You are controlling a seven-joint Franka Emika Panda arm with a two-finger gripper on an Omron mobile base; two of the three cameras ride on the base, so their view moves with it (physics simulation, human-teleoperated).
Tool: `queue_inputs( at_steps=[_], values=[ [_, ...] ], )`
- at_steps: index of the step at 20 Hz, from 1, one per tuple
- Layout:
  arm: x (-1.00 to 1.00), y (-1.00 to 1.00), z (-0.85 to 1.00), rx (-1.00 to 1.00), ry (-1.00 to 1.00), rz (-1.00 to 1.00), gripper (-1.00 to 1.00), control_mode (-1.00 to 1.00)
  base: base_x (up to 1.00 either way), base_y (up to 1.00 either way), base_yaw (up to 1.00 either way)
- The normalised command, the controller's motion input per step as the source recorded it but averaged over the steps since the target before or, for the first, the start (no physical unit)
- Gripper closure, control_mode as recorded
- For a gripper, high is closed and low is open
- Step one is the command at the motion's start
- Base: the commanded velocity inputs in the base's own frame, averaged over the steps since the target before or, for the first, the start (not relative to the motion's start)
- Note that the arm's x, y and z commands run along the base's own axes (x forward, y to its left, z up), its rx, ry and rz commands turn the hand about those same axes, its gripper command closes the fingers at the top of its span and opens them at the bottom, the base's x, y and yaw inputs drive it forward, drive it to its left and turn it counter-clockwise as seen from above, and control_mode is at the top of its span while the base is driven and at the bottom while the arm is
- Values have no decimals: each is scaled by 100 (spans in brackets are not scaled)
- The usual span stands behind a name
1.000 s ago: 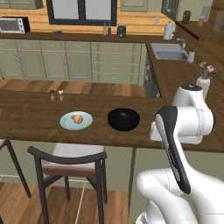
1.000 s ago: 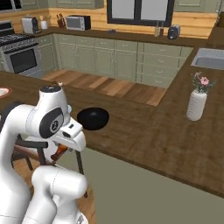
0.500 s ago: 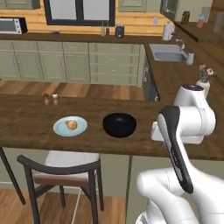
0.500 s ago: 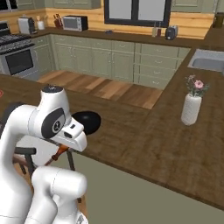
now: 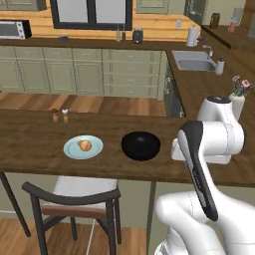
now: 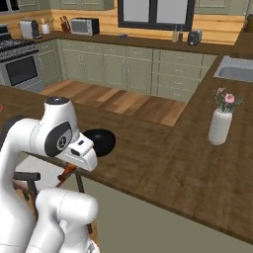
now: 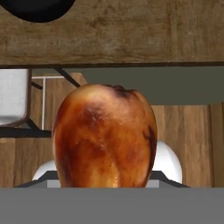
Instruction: Pick the chicken drumstick and squash from their plates and place them in the bowl. Then put the bowl in the fridge.
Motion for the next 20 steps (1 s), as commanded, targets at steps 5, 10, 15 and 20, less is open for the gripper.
queue_inputs(
  at_steps=[5,10,15,20],
  values=[
    [0,0,0,0,0,0,100,100,69,1,2],
    [0,0,0,0,0,0,100,100,62,9,0],
    [0,0,0,0,0,0,100,100,25,6,0],
    [16,2,0,0,0,1,100,-100,5,0,0]
  ],
)
